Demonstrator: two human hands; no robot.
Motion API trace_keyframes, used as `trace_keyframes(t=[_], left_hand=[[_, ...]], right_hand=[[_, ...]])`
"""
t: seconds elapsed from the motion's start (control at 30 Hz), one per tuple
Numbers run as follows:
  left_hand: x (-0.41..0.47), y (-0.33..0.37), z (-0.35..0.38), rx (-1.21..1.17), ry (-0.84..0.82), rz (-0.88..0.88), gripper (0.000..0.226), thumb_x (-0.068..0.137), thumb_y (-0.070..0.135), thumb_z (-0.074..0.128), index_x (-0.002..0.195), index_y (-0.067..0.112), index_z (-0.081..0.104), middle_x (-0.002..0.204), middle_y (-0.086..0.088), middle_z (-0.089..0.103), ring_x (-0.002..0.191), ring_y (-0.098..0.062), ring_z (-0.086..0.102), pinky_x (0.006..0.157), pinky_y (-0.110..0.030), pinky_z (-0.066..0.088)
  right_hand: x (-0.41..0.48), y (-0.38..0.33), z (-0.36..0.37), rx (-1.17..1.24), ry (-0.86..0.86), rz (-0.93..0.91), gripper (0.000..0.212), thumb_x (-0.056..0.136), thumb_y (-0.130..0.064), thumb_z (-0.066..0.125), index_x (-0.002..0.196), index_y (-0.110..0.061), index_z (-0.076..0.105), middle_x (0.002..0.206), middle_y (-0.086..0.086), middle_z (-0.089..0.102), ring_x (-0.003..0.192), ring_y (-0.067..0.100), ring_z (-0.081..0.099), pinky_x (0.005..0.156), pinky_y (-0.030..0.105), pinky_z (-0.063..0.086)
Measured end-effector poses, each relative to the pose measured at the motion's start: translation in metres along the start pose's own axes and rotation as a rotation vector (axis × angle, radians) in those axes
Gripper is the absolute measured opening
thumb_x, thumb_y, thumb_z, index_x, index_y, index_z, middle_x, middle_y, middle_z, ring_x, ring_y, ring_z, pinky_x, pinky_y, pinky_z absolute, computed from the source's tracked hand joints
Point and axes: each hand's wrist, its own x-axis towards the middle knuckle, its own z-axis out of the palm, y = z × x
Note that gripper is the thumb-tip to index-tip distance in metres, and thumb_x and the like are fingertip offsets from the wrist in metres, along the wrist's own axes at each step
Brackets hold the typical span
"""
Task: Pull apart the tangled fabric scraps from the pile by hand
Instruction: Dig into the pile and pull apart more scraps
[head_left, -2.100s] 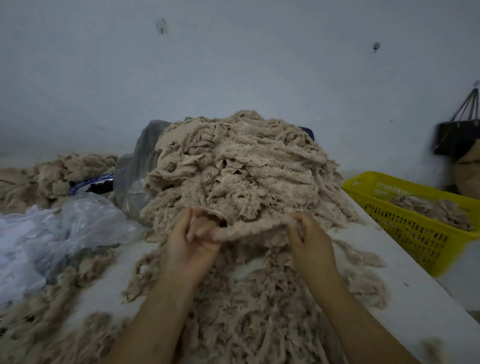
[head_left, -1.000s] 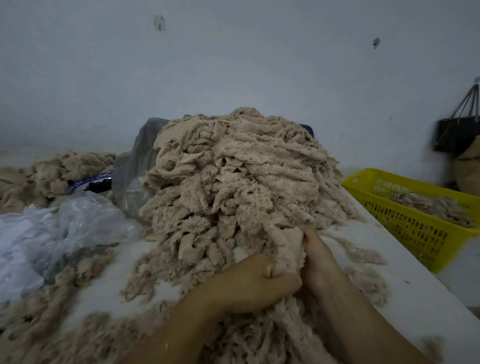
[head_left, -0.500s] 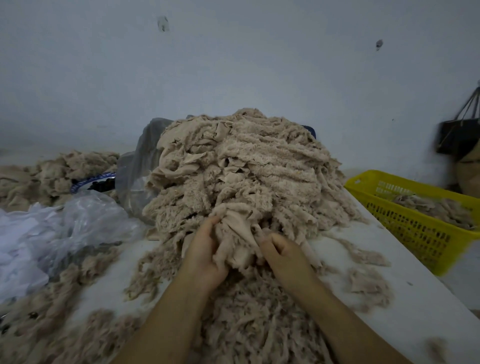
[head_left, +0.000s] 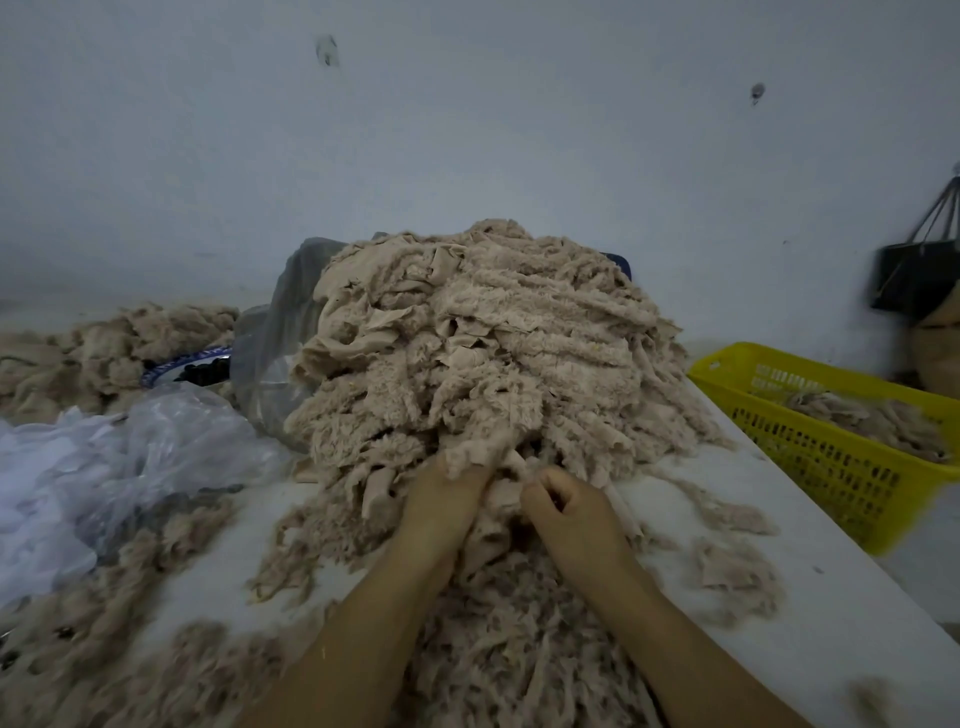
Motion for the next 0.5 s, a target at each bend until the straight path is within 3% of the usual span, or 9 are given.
trace_keyframes(t=[0.07,0.17,0.2,0.27,0.33,0.37,0.43,0.5], left_hand=[[0.002,0.004,-0.004,-0.213,0.138,-0.082,0.016,0.1,0.028,0.057,0.099,0.016,0.067,0.09,-0.011,0.072,0.081,-0.025,0.069,0.079,-0.04,0.057],[0.001,0.009,-0.004,-0.443,0.102,-0.179,0.023,0.104,0.031,0.051,0.109,0.013,0.065,0.095,-0.01,0.069,0.084,-0.024,0.067,0.075,-0.037,0.055],[-0.001,0.011,-0.002,-0.526,0.078,-0.213,0.024,0.103,0.031,0.052,0.113,0.015,0.066,0.095,-0.01,0.07,0.085,-0.023,0.067,0.071,-0.035,0.056],[-0.007,0.015,-0.001,-0.575,-0.028,-0.275,0.013,0.101,0.033,0.055,0.103,0.027,0.066,0.074,-0.005,0.069,0.068,-0.012,0.066,0.047,-0.025,0.05],[-0.013,0.017,-0.001,-0.496,-0.168,-0.25,0.032,0.098,0.042,0.057,0.084,0.019,0.074,0.067,-0.003,0.07,0.06,-0.011,0.068,0.041,-0.021,0.048],[-0.012,0.014,0.0,-0.405,-0.192,-0.198,0.038,0.095,0.048,0.058,0.083,0.018,0.079,0.073,-0.003,0.074,0.063,-0.015,0.071,0.049,-0.024,0.053],[-0.012,0.011,0.0,-0.153,-0.17,-0.057,0.043,0.09,0.06,0.055,0.083,0.025,0.081,0.087,0.0,0.078,0.079,-0.014,0.075,0.071,-0.031,0.059],[-0.015,0.013,0.0,0.04,-0.144,0.051,0.05,0.082,0.071,0.053,0.069,0.03,0.078,0.079,0.009,0.077,0.075,-0.003,0.073,0.067,-0.021,0.057]], right_hand=[[0.0,0.003,0.001,-0.045,-0.075,0.04,0.04,0.093,-0.018,0.055,0.059,-0.022,0.034,0.051,-0.013,0.036,0.047,0.001,0.031,0.048,0.014,0.028],[-0.001,0.008,0.007,-0.131,-0.195,0.108,0.037,0.092,-0.019,0.059,0.06,-0.021,0.04,0.05,-0.013,0.04,0.047,-0.001,0.034,0.048,0.016,0.029],[-0.001,0.008,0.009,-0.163,-0.191,0.11,0.036,0.092,-0.02,0.059,0.062,-0.02,0.041,0.053,-0.013,0.042,0.048,0.0,0.035,0.05,0.018,0.03],[0.002,0.006,0.01,-0.243,-0.061,0.05,0.027,0.094,-0.022,0.059,0.071,-0.017,0.046,0.07,-0.012,0.048,0.056,0.001,0.042,0.055,0.017,0.035],[0.005,0.0,0.006,-0.238,0.113,-0.039,0.007,0.095,-0.026,0.059,0.093,-0.025,0.053,0.105,-0.013,0.047,0.08,-0.006,0.051,0.067,0.011,0.042],[0.007,-0.002,0.003,-0.251,0.124,-0.092,0.017,0.096,-0.024,0.057,0.11,-0.03,0.053,0.121,-0.017,0.041,0.099,-0.011,0.049,0.078,0.008,0.043],[0.007,0.001,0.001,-0.277,-0.039,-0.195,0.042,0.099,-0.015,0.048,0.136,-0.034,0.045,0.139,-0.024,0.036,0.124,-0.012,0.038,0.095,0.007,0.037],[0.005,0.003,0.002,-0.268,-0.221,-0.203,0.039,0.099,-0.014,0.045,0.131,-0.036,0.047,0.128,-0.024,0.049,0.115,-0.013,0.045,0.091,0.01,0.041]])
